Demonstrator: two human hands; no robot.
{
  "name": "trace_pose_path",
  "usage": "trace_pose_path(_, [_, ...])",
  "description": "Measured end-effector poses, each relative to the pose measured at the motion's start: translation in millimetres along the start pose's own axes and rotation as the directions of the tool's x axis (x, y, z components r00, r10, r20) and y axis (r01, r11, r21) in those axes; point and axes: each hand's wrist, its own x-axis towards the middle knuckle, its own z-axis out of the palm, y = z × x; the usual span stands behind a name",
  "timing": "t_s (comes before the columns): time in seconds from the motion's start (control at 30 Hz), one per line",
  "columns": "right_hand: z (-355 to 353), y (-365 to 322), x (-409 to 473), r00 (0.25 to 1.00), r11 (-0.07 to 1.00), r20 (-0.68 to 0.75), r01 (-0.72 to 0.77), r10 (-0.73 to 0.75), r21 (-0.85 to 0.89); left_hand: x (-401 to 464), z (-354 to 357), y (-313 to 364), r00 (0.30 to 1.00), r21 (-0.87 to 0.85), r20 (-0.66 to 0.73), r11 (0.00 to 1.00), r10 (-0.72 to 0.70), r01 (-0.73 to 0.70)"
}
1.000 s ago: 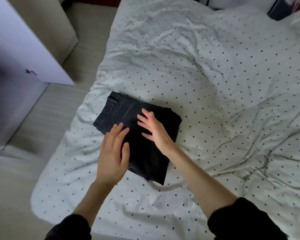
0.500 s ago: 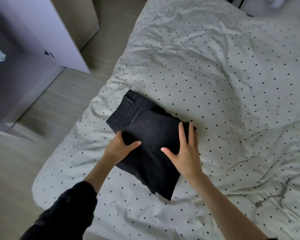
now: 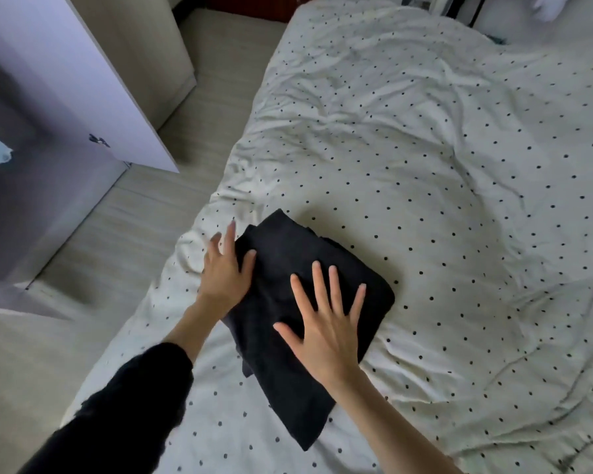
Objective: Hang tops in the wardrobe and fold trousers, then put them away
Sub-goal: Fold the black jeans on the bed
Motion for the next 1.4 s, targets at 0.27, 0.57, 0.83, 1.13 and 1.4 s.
trace_pose_path(0.27, [70, 6, 14, 0.999, 0.993, 0.028, -0.032, 0.036, -0.117, 34, 79, -59, 0.933, 0.4, 0.242, 0.848, 0.268, -0.347])
trace_pose_path(0.57, [45, -9, 8, 0.987, 0.988, 0.085, -0.126, 0.134, -0.087, 44, 72, -61, 0.877, 0.374, 0.401, 0.826, 0.266, -0.422])
trace_pose_path(0.83, [2, -25, -65, 0.619, 0.4, 0.265, -0.72, 0.739, 0.567, -20, 42, -54, 0.72, 0.27, 0.411, 0.68, 0.559, -0.682])
trace_pose_path(1.13, [-25, -18, -27, 0.485, -0.054, 0.492, -0.67, 0.723, 0.74, 4, 55, -31, 0.653, 0.081, 0.725, 0.914, 0.22, -0.398])
trace_pose_path(1.4, [-62, -69, 7, 0.778, -0.072, 0.42, -0.441, 0.468, 0.895, 15, -35, -56, 0.403, -0.33, 0.9, 0.865, 0.167, 0.378])
